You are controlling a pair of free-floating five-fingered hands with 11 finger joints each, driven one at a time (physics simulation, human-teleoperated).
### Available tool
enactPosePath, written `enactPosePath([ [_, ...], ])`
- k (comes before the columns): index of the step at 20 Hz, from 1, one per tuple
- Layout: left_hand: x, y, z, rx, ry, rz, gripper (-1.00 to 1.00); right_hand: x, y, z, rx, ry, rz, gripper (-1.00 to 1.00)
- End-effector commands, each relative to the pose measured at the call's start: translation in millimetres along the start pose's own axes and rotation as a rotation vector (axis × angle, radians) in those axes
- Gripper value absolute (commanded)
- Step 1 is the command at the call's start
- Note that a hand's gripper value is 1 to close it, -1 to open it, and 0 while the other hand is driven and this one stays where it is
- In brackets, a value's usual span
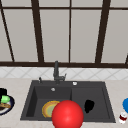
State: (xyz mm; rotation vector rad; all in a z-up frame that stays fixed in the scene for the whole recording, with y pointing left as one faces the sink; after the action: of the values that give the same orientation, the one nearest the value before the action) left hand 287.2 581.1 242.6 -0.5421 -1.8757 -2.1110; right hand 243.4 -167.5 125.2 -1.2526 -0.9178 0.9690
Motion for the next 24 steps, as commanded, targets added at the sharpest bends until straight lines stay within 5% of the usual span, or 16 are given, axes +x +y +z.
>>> enactPosePath([
  [1, -7, -2, 11, 0.005, -0.017, -0.03, 1.0, 0, 0, 0, 0.0, 0.0, 0.0, 0.0],
  [10, -34, 3, 4, 0.008, 0.027, 0.0, 1.0, 0, 0, 0, 0.0, 0.0, 0.0, 0.0],
  [11, -37, -7, 3, 0.022, 0.025, -0.008, 1.0, 0, 0, 0, 0.0, 0.0, 0.0, 0.0],
  [13, -40, -27, 3, 0.008, 0.01, -0.081, 1.0, 0, 0, 0, 0.0, 0.0, 0.0, 0.0],
  [20, -55, -57, 11, 0.02, 0.001, -0.159, 1.0, 0, 0, 0, 0.0, 0.0, 0.0, 0.0],
  [21, -57, -56, 9, 0.008, 0.006, -0.152, 1.0, 0, 0, 0, 0.0, 0.0, 0.0, 0.0],
  [22, -63, -50, 9, -0.004, 0.004, -0.1, 1.0, 0, 0, 0, 0.0, 0.0, 0.0, 0.0],
  [24, -71, -48, 11, -0.008, -0.012, -0.055, 1.0, 0, 0, 0, 0.0, 0.0, 0.0, 0.0],
])
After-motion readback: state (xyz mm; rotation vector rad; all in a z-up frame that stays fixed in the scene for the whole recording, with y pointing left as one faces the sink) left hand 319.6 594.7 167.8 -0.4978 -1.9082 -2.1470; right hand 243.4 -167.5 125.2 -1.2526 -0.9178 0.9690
